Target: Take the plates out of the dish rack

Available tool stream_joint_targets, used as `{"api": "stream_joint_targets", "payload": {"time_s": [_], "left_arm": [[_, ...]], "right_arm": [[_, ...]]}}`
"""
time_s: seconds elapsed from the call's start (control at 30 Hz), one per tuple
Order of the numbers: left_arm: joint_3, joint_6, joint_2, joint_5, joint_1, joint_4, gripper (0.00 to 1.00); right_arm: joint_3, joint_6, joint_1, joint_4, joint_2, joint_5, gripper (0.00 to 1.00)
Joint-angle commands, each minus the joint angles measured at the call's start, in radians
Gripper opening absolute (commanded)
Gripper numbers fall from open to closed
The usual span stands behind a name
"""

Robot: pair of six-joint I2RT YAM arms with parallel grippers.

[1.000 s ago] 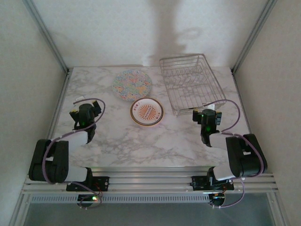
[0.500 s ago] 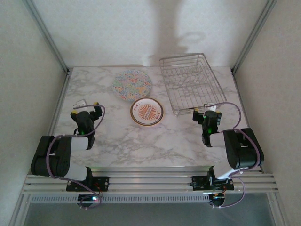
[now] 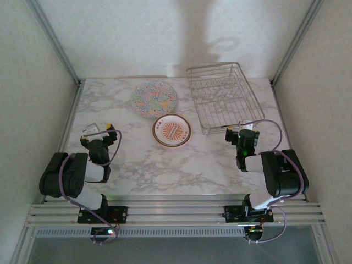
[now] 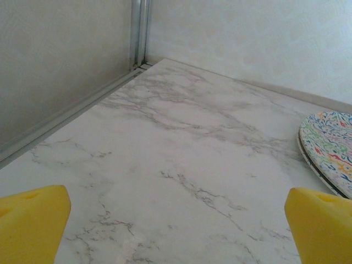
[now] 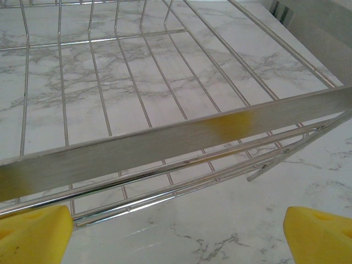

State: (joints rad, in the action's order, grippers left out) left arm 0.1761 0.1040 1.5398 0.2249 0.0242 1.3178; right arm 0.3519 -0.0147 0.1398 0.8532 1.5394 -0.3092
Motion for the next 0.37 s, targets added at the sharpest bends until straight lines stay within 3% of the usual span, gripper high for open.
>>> {"api": "stream_joint_targets", "payload": {"time_s": [0.0,0.33], "left_arm": [[0.016,-0.015,0.000,0.010,-0.003,0.045,0.99],[0.017,-0.019,0.000,0.015,-0.009,0.047,0.99]], "right_arm": [[0.014,-0.021,-0.013,0.057,0.011,-0.009,0.99],[0.014,-0.021,-0.013,0.057,0.011,-0.010,0.99]]}}
